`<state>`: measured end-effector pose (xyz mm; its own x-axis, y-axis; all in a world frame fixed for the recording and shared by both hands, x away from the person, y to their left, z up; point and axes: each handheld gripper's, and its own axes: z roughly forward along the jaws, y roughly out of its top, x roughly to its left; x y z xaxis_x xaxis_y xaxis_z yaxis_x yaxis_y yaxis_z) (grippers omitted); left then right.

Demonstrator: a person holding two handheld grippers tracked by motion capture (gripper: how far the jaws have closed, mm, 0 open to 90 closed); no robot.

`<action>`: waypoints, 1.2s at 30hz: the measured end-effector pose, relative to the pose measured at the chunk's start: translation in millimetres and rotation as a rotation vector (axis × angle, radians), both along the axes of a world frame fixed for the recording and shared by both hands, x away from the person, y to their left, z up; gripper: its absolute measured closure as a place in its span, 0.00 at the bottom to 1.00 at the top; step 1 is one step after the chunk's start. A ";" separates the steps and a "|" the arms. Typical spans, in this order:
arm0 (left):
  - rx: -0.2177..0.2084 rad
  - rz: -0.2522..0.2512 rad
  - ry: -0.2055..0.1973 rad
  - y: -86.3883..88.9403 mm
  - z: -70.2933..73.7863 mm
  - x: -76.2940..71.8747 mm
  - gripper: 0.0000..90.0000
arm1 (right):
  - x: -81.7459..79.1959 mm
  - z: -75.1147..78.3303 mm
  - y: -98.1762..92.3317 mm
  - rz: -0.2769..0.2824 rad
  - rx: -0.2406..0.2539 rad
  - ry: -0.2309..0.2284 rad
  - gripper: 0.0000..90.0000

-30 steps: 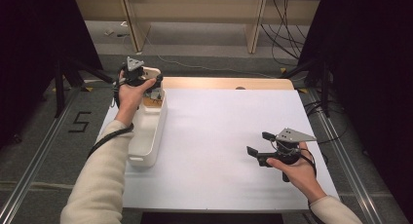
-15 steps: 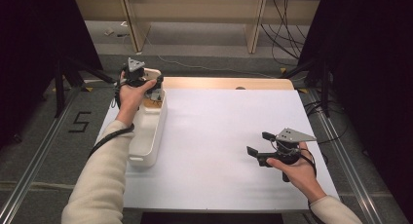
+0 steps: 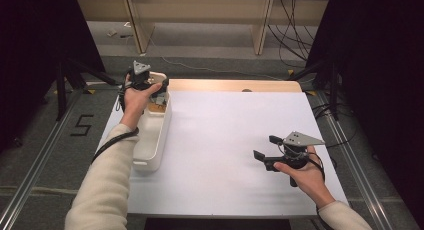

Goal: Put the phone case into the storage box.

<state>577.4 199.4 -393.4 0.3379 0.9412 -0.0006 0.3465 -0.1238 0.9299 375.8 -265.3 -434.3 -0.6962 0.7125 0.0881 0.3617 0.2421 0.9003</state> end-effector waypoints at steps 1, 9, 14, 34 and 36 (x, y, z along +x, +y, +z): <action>0.003 -0.002 0.003 0.1 -0.6 0.2 0.12 | 0.0 -0.1 0.0 0.000 -0.001 0.000 0.17; 0.014 -0.001 0.021 -0.5 -5.3 1.6 0.12 | 0.1 -0.1 0.0 0.000 -0.001 0.000 0.17; 0.015 -0.002 0.027 -0.7 -7.0 2.3 0.12 | 0.1 -0.1 0.0 0.000 0.000 0.000 0.17; 0.016 0.000 0.052 -0.9 -10.4 6.3 0.12 | 0.2 -0.1 0.3 0.000 -0.002 0.000 0.17; 0.015 0.001 0.054 -0.7 -10.4 7.1 0.12 | 0.2 -0.2 0.3 0.001 -0.002 0.000 0.17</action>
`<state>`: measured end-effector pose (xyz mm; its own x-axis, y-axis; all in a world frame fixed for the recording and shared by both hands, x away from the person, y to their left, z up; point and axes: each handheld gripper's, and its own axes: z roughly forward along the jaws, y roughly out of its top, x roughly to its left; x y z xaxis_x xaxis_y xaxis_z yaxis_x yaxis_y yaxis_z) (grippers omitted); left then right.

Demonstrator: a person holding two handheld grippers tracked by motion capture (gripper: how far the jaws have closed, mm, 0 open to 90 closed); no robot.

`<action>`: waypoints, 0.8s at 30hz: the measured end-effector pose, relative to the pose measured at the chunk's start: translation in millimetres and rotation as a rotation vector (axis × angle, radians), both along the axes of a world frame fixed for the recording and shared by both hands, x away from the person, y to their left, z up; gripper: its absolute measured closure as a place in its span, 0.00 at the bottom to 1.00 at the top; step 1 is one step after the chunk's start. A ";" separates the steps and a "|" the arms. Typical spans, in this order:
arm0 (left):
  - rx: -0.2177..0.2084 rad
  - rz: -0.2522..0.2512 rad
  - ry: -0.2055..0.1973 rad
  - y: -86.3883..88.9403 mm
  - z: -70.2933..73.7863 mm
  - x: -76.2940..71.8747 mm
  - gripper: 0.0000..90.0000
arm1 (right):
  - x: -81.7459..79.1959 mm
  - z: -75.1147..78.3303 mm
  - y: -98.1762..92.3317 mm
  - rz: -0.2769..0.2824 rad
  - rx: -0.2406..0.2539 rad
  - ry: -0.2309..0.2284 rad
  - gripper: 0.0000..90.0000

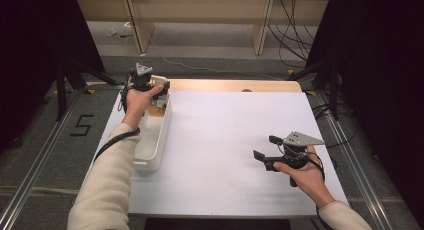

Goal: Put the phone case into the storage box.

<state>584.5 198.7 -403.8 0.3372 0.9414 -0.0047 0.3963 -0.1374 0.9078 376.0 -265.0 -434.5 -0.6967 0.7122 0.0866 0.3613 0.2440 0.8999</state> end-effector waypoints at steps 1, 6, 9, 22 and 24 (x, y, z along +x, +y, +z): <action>0.001 0.000 0.001 0.1 0.0 0.4 0.12 | 0.0 0.0 0.0 0.000 0.000 0.000 0.17; 0.000 0.004 0.007 -0.5 0.1 2.4 0.11 | 0.0 0.1 -0.1 -0.001 0.000 0.000 0.17; 0.000 0.006 0.010 -0.5 0.1 3.5 0.11 | 0.0 0.1 -0.1 0.000 0.000 0.000 0.17; 0.016 0.004 0.022 -2.7 1.6 7.0 0.10 | 0.0 0.1 0.0 0.001 -0.001 0.000 0.17; 0.016 0.006 0.022 -3.4 1.9 7.4 0.10 | 0.0 0.1 0.0 0.001 -0.001 0.000 0.17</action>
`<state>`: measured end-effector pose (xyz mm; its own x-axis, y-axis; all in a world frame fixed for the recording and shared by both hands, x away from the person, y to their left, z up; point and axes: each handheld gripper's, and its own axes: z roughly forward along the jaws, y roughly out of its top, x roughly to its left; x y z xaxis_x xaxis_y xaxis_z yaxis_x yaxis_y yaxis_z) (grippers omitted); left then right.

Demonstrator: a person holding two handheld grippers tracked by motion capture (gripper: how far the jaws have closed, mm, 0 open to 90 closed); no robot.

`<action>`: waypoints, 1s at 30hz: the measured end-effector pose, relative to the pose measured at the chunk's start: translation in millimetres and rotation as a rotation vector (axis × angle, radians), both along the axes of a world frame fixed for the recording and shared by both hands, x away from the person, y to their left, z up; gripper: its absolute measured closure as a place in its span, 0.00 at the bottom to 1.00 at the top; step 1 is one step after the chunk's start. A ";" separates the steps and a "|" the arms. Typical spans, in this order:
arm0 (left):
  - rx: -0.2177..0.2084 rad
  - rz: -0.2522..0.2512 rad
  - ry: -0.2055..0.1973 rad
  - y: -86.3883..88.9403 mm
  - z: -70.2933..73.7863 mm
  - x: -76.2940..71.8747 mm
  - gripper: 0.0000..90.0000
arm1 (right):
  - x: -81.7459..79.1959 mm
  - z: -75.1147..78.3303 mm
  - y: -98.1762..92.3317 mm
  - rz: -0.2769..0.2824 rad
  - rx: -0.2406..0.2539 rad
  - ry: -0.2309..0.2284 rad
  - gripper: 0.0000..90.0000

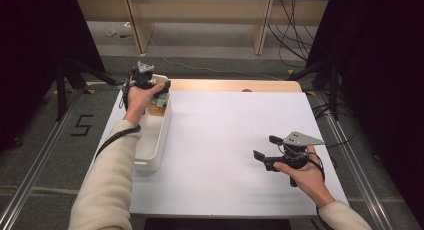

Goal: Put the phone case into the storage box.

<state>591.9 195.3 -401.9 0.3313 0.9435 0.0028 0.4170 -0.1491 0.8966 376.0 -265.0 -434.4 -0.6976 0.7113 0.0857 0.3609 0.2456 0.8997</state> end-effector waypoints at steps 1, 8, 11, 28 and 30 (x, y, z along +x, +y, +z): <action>-0.005 0.001 0.000 -0.2 0.2 0.2 0.10 | 0.0 0.0 -0.1 0.000 0.000 0.000 0.17; 0.001 0.003 0.000 -3.1 2.5 1.6 0.06 | 0.0 0.1 -0.1 -0.002 -0.001 -0.001 0.17; 0.006 0.010 -0.001 -3.9 2.8 2.1 0.04 | -0.1 0.2 -0.1 0.000 0.000 -0.001 0.17; 0.014 0.014 -0.048 -7.1 15.8 1.6 0.00 | -0.2 0.0 0.4 0.003 -0.001 -0.002 0.17; 0.014 0.014 -0.051 -7.6 17.5 1.1 0.00 | -0.2 0.0 0.3 0.003 -0.001 -0.002 0.17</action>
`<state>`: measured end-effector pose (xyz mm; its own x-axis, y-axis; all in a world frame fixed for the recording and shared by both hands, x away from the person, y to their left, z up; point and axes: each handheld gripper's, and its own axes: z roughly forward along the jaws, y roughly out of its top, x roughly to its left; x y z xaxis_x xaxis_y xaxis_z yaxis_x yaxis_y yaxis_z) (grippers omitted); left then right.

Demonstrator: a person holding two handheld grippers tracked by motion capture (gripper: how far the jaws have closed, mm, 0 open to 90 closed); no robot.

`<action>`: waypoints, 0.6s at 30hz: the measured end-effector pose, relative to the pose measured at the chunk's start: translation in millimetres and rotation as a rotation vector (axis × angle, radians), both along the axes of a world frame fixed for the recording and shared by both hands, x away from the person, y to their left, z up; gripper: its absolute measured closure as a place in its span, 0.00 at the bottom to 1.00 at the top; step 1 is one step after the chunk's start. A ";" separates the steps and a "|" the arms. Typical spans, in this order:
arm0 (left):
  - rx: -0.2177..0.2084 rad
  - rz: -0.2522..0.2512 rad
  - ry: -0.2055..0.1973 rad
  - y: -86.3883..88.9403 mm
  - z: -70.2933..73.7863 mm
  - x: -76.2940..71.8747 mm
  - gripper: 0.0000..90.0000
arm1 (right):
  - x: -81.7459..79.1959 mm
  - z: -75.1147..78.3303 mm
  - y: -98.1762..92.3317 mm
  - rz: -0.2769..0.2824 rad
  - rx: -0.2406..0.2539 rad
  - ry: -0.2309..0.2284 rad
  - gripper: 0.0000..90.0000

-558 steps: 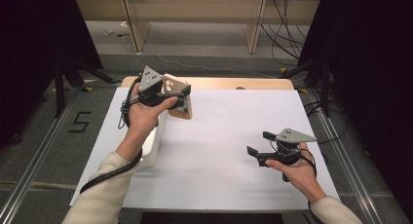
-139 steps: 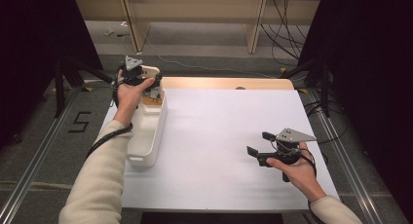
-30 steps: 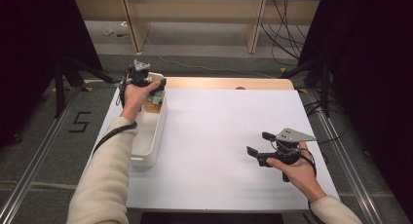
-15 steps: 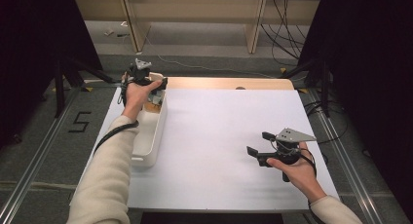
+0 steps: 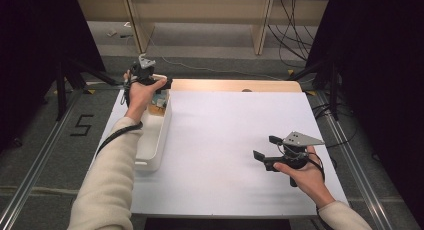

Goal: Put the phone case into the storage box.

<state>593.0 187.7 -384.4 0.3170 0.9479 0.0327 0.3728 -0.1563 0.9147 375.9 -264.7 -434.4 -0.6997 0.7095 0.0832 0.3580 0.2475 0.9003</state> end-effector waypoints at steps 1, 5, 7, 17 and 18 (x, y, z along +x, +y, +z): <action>-0.001 -0.001 -0.003 -0.3 0.9 -0.2 0.00 | 0.0 0.0 0.0 0.000 0.000 0.000 0.17; -0.013 -0.005 -0.014 -1.5 4.6 -1.1 0.00 | 0.1 0.1 -0.1 -0.002 -0.002 0.002 0.17; -0.014 -0.010 -0.018 -2.0 6.5 -1.8 0.00 | 0.1 0.1 0.0 -0.002 -0.001 0.001 0.17; -0.026 -0.014 -0.028 -2.7 13.4 -5.9 0.00 | 0.1 0.1 -0.1 -0.003 -0.001 0.002 0.17; -0.025 -0.015 -0.029 -2.8 14.2 -6.6 0.00 | 0.2 0.1 -0.1 -0.003 -0.001 0.000 0.17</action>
<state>586.4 185.0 -370.2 0.3308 0.9435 0.0182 0.3440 -0.1385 0.9287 376.0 -264.8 -434.3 -0.6978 0.7115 0.0827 0.3591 0.2475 0.8999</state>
